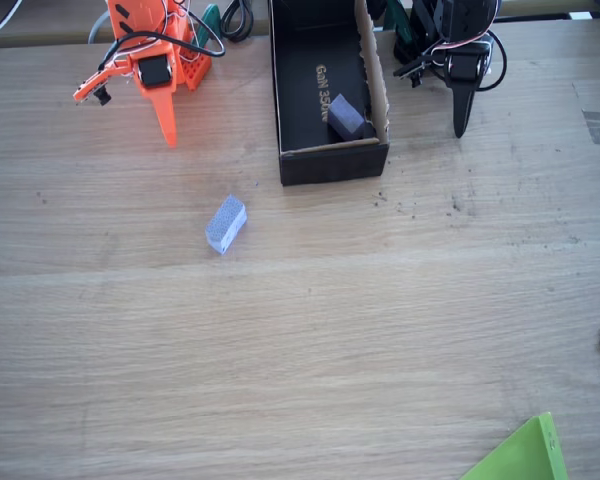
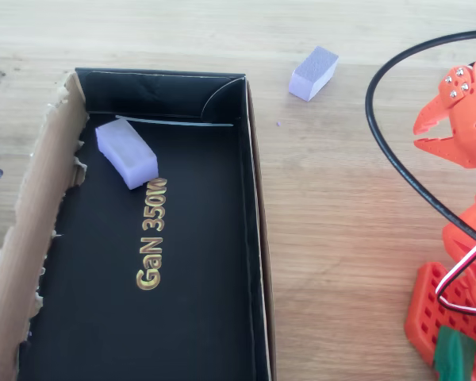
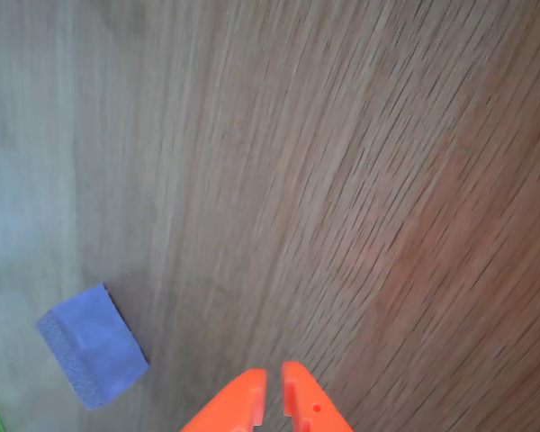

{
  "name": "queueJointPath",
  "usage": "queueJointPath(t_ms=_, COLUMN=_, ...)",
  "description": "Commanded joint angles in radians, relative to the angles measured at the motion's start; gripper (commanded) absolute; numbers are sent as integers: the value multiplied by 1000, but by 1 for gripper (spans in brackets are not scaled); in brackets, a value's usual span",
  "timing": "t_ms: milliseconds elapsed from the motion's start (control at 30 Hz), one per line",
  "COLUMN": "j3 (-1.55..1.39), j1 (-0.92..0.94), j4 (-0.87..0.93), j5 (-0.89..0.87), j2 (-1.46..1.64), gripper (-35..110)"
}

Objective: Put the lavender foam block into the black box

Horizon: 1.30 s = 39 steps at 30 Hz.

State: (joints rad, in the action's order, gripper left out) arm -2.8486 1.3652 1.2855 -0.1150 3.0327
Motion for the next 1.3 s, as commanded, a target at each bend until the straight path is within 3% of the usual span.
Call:
queueJointPath(t_ms=0, j3=-5, j1=-11, j4=18, j5=-118, j2=5, gripper=0)
queueJointPath(t_ms=467, j3=-5, j1=-20, j4=12, j5=-77, j2=5, gripper=0)
queueJointPath(t_ms=600, j3=-3, j1=-31, j4=-54, j5=-137, j2=5, gripper=0)
queueJointPath(t_ms=767, j3=32, j1=-38, j4=-110, j5=-359, j2=5, gripper=0)
queueJointPath(t_ms=867, j3=74, j1=-61, j4=-112, j5=-351, j2=5, gripper=0)
queueJointPath(t_ms=1033, j3=230, j1=-71, j4=-52, j5=-374, j2=-71, gripper=0)
queueJointPath(t_ms=1267, j3=749, j1=-78, j4=155, j5=-471, j2=-575, gripper=0)
